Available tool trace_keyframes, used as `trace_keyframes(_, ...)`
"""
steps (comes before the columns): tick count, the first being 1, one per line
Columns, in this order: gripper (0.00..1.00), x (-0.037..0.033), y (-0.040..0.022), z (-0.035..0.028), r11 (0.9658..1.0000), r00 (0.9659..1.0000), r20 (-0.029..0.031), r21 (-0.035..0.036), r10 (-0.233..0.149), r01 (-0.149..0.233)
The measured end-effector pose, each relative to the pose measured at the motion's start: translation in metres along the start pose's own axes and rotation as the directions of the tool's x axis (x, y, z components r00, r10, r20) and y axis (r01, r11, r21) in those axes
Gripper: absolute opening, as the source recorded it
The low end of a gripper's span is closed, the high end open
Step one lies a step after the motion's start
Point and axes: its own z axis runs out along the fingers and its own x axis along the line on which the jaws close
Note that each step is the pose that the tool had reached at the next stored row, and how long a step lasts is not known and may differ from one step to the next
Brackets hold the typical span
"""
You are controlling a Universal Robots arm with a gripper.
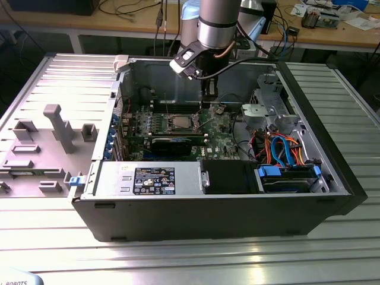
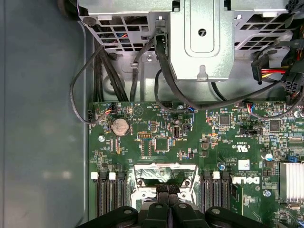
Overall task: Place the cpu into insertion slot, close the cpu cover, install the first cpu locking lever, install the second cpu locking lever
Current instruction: 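Close the cpu cover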
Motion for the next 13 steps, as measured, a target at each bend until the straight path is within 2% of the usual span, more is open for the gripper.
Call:
trace_keyframes(8,0.11,0.0,0.0006,0.0,1.0,1.0,0.0,0.0,0.0,0.0)
trace_keyframes(13,0.11,0.0,0.0072,0.0009,1.0,1.0,0.0001,0.0,0.0,0.0)
